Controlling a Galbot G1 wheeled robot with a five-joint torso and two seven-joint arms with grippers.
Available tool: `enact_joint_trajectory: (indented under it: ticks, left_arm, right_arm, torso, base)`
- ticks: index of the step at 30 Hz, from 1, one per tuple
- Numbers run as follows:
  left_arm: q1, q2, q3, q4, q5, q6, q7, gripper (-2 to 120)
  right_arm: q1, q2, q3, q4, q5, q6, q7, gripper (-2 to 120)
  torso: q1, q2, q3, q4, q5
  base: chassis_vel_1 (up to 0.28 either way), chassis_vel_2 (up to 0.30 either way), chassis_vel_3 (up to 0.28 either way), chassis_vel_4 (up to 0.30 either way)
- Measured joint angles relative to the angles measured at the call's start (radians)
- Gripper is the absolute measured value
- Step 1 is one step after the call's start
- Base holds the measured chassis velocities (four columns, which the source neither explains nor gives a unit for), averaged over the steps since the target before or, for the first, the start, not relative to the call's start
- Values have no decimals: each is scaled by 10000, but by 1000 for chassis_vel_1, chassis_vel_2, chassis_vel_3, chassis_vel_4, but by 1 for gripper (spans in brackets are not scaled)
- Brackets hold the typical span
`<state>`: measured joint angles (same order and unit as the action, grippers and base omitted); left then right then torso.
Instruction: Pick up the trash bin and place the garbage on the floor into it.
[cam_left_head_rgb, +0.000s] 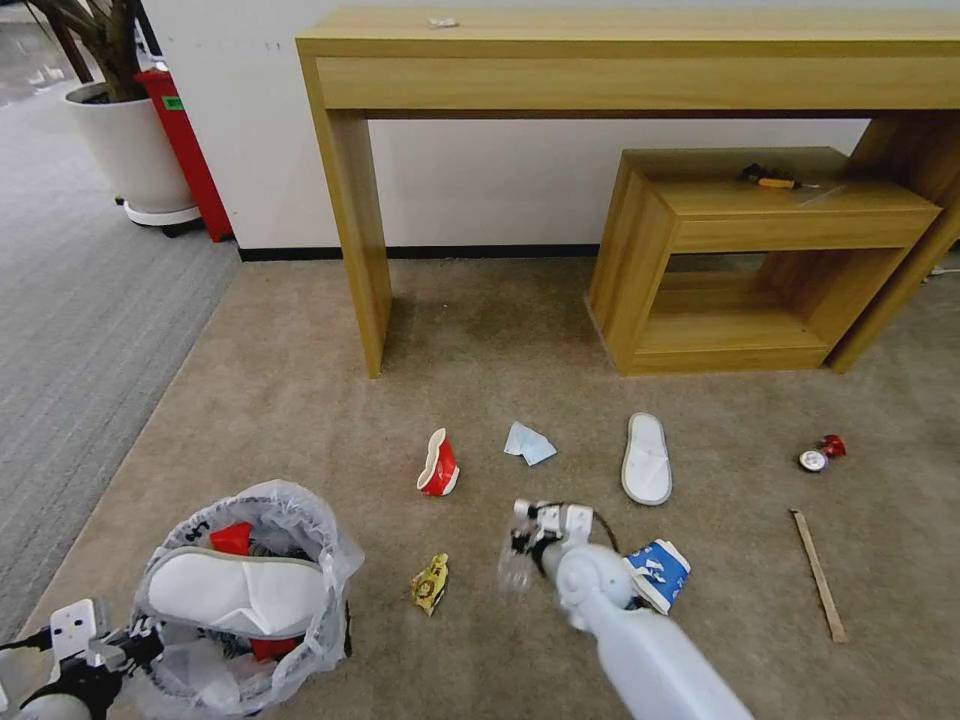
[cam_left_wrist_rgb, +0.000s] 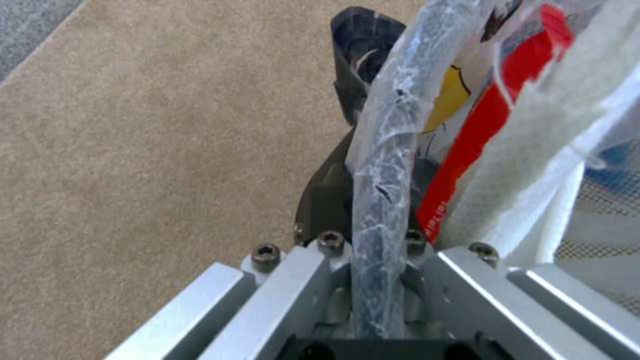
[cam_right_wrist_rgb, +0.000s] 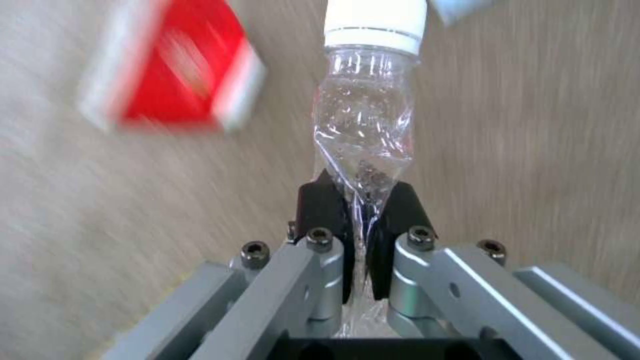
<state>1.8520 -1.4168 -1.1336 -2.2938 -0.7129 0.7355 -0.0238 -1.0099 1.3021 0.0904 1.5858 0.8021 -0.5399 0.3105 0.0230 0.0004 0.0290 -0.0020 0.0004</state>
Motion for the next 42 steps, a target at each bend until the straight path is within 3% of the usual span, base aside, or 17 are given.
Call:
enact_joint_trajectory:
  ticks: [1, 3, 5, 10, 14, 15, 17, 18, 21, 28, 31, 32, 36, 38, 42]
  left_arm:
    - [-12, 0, 49, -19, -17, 0, -71, 0]
    - [-12, 0, 49, -19, -17, 0, -71, 0]
    - [-41, 49, 189, -99, -117, 0, -268, 0]
    - [-119, 183, 361, -129, -152, 0, -427, 0]
    - [-273, 427, 545, -18, -174, 0, -589, 0]
    - [-273, 427, 545, -18, -174, 0, -589, 0]
    - [-402, 554, 715, 61, -223, -1, -762, 0]
    - [-402, 554, 715, 61, -223, -1, -762, 0]
    - [-468, 671, 879, 175, -285, -1, -931, 0]
    - [-429, 690, 843, 233, -342, -1, -928, 0]
    - [-429, 689, 837, 245, -345, -1, -922, 0]
    - [-436, 683, 835, 254, -347, -1, -913, 0]
    - [-443, 651, 795, 208, -386, -1, -888, 0]
    - [-443, 650, 786, 203, -398, -1, -881, 0]
    - [-481, 674, 762, 205, -422, -1, -869, 0]
  right_arm:
    - [80, -219, 66, 594, -6, 86, -390, 3]
    - [80, -219, 66, 594, -6, 86, -390, 3]
    - [440, -723, 9, 1831, -27, 270, -1391, 3]
    - [1394, -1121, -521, 2732, -50, 459, -2592, 3]
    - [3729, -869, -2296, 3163, 405, 609, -3537, 3]
    - [3729, -869, -2296, 3163, 405, 609, -3537, 3]
    - [4715, -562, -3651, 3297, 844, 726, -3835, 3]
    - [4715, -562, -3651, 3297, 844, 726, -3835, 3]
    - [5401, -221, -5545, 3364, 727, 802, -3930, 3]
    - [5483, 69, -7467, 2828, -729, 1062, -3998, 3]
    - [5470, 85, -7713, 2749, -939, 1058, -3904, 8]
    - [5462, 96, -7940, 2636, -1242, 1057, -3803, 18]
    - [5460, 80, -8136, 2298, -2158, 1339, -3652, 32]
    - [5461, 69, -8119, 2300, -2168, 1339, -3618, 34]
    - [5430, -42, -7980, 2455, -2066, 1297, -3390, 54]
  torso:
    - [0, 0, 0, 1, 1]
    - [0, 0, 0, 1, 1]
    - [0, 0, 0, 1, 1]
    - [0, 0, -1, -3, 0]
    - [0, 1, -1, 4, -2]
    - [0, 1, -1, 4, -2]
    - [0, 1, -1, 6, -5]
    - [0, 1, -1, 6, -5]
    - [0, 0, -1, 1, -6]
    - [-1, 1, -1, 2, -5]
    - [-1, 1, -1, 2, -3]
    - [-2, 1, -2, 2, -4]
    - [-1, 1, -1, 1, -4]
    - [-1, 1, -1, 1, -2]
    - [-2, 2, -1, 1, -3]
  base:
    - [0, 0, 0, 0]
    - [0, 0, 0, 0]
    - [0, 0, 0, 0]
    - [0, 0, 0, 0]
    - [0, 0, 0, 0]
    - [0, 0, 0, 0]
    - [0, 0, 0, 0]
    - [0, 0, 0, 0]
    - [0, 0, 0, 0]
    - [0, 0, 0, 0]
    - [0, 0, 0, 0]
    - [0, 0, 0, 0]
    - [0, 0, 0, 0]
    - [0, 0, 0, 0]
    - [0, 0, 0, 0]
